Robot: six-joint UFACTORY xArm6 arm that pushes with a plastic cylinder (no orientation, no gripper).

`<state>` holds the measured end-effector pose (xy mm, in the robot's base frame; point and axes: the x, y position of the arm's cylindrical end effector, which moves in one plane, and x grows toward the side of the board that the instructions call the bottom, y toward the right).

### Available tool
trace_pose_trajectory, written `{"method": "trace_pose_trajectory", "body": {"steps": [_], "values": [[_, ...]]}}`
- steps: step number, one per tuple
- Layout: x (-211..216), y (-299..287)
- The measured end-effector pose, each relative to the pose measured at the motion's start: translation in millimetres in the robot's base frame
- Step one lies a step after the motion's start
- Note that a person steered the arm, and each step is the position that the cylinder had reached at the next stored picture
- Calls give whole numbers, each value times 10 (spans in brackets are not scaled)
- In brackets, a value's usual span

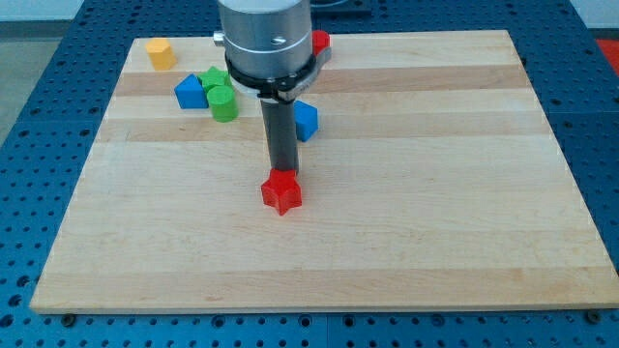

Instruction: Push the red star to the right side of the red circle

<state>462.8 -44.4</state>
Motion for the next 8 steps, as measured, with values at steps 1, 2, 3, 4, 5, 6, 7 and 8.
{"method": "trace_pose_trajectory", "body": {"steps": [1, 2, 3, 4, 5, 6, 7, 8], "values": [[-91, -331], [28, -753], [513, -737], [550, -265], [180, 214], [-190, 778], [-615, 1206], [-989, 1435]]}}
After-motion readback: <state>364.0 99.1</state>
